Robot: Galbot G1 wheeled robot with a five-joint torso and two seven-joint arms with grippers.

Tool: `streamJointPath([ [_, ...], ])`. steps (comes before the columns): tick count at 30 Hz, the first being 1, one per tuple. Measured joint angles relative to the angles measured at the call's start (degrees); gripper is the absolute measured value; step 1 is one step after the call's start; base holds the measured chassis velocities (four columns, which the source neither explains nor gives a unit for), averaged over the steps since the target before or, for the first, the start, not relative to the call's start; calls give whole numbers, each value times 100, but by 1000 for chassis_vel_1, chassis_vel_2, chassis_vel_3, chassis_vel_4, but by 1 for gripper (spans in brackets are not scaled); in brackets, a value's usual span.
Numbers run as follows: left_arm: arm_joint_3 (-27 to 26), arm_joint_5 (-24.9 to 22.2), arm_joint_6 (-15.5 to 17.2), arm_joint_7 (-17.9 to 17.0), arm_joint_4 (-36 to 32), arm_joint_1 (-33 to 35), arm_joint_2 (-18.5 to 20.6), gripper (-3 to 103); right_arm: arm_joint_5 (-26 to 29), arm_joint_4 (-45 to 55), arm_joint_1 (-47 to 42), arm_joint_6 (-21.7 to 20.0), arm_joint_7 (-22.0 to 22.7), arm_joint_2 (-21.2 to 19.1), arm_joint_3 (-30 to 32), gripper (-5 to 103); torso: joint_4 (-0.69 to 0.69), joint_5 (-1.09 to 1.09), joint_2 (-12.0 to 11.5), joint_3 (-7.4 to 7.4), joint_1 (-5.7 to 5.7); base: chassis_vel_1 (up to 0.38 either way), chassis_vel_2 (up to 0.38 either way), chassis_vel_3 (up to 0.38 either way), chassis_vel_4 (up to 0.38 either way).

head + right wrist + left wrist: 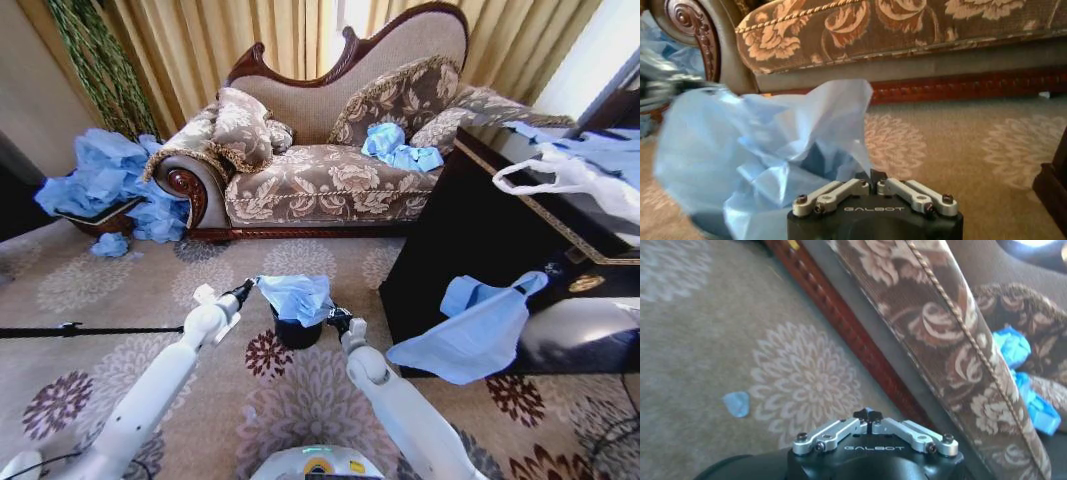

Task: Place a garbage bag over the trash bin.

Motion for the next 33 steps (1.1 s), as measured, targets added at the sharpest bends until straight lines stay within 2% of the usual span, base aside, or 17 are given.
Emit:
streamJointPath([
  [5, 523, 441, -27, 2, 579, -553, -259, 0, 32, 192, -173, 33, -78, 110, -112, 0, 3, 0, 0, 0, 0, 0, 0, 0, 0],
  [10, 720, 826, -124, -6, 1179, -1006, -637, 0, -27, 201, -142, 155, -215, 369, -398, 0, 2, 0, 0, 0, 0, 0, 0, 0, 0],
  [15, 724, 1003, -170, 26, 1545, -1217, -831, 0, -116, 271, -79, 262, -183, 477, -529, -3, 4, 1, 0, 1, 1, 0, 0, 0, 0],
  [16, 721, 1024, -177, 71, 1614, -1249, -862, 0, -117, 340, -86, 268, -166, 456, -525, 1, 4, 0, 0, 1, 1, 0, 0, 0, 0],
  [18, 708, 1046, -170, 181, 1695, -1287, -914, 8, -286, 524, -203, 315, -157, 300, -434, 12, 4, 1, 0, 0, 1, 0, 0, 0, 0],
  [19, 708, 1046, -170, 181, 1695, -1287, -914, 8, -286, 524, -203, 315, -157, 300, -434, 12, 4, 1, 0, 0, 1, 0, 0, 0, 0],
  [20, 683, 1044, -162, 194, 1696, -1287, -947, 14, -496, 622, -323, 435, -208, 183, -343, 17, 3, 0, 0, 1, 1, 0, 0, 0, 0],
  [21, 635, 1026, -152, 192, 1658, -1267, -963, 14, -704, 718, -447, 542, -270, 78, -234, 23, 0, 0, 0, 1, 1, 0, 0, 0, 0],
  [22, 635, 1026, -152, 192, 1658, -1267, -963, 14, -704, 718, -447, 542, -270, 78, -234, 23, 0, 0, 0, 1, 1, 0, 0, 0, 0],
  [23, 545, 951, -110, 152, 1523, -1197, -950, 24, -979, 871, -634, 684, -369, -96, -71, 28, -2, 1, 0, 0, 1, 0, 0, 0, 0],
  [24, 479, 846, -52, 113, 1357, -1110, -880, 29, -1188, 1018, -771, 802, -437, -245, 41, 34, -3, -2, 1, 0, 1, 0, 0, 0, 0],
  [25, 416, 740, -1, 75, 1163, -999, -755, 29, -1335, 1127, -862, 889, -496, -353, 117, 40, -2, -1, 0, 0, 1, 0, 0, 0, 0],
  [26, 416, 740, -1, 75, 1163, -999, -755, 29, -1335, 1127, -862, 889, -496, -353, 117, 40, -2, -1, 0, 0, 1, 0, 0, 0, 0],
  [27, 369, 665, 43, 42, 981, -892, -625, 35, -1504, 1213, -925, 977, -543, -446, 182, 40, -1, 1, 0, 0, 0, 0, 0, 0, 0],
  [30, 186, 416, 156, -230, 300, -446, -87, 51, -2406, 1265, -986, 1455, -779, -615, 455, 56, 6, 0, 0, 0, 0, 0, 0, 0, 0],
  [31, 186, 416, 156, -230, 300, -446, -87, 51, -2406, 1265, -986, 1455, -779, -615, 455, 56, 6, 0, 0, 0, 0, 0, 0, 0, 0],
  [33, 103, 322, 212, -356, -63, -202, 211, 62, -2835, 1222, -976, 1689, -1001, -722, 600, 66, 5, 0, 1, 0, 0, 0, 0, 0, 0],
])
